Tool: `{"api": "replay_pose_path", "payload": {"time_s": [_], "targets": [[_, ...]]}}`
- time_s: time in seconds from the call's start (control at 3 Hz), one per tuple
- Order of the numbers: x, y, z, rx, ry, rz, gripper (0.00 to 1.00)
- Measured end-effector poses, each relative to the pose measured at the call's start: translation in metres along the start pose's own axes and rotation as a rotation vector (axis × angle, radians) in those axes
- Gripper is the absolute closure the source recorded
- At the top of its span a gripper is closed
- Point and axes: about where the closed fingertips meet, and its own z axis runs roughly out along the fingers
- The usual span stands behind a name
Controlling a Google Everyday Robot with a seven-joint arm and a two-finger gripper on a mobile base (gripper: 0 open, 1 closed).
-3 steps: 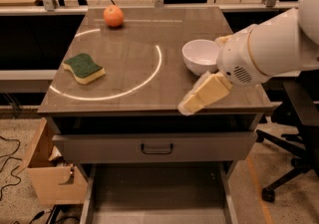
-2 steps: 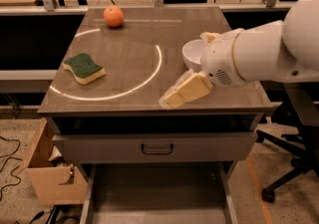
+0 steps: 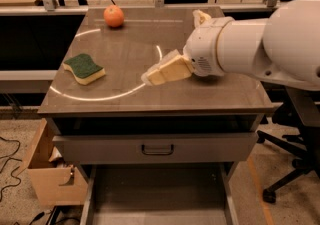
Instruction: Place sponge into middle drawer
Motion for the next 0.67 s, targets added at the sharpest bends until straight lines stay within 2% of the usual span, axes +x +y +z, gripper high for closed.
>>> {"api": "replay_pose_path", "payload": {"time_s": [0.33,0.67], "targets": [[0.0,0.0,0.0,0.001,0.001,0.0,0.0],[-0.003,0.01,0.026,-0.037,-0.04,0.037,0.0]]}}
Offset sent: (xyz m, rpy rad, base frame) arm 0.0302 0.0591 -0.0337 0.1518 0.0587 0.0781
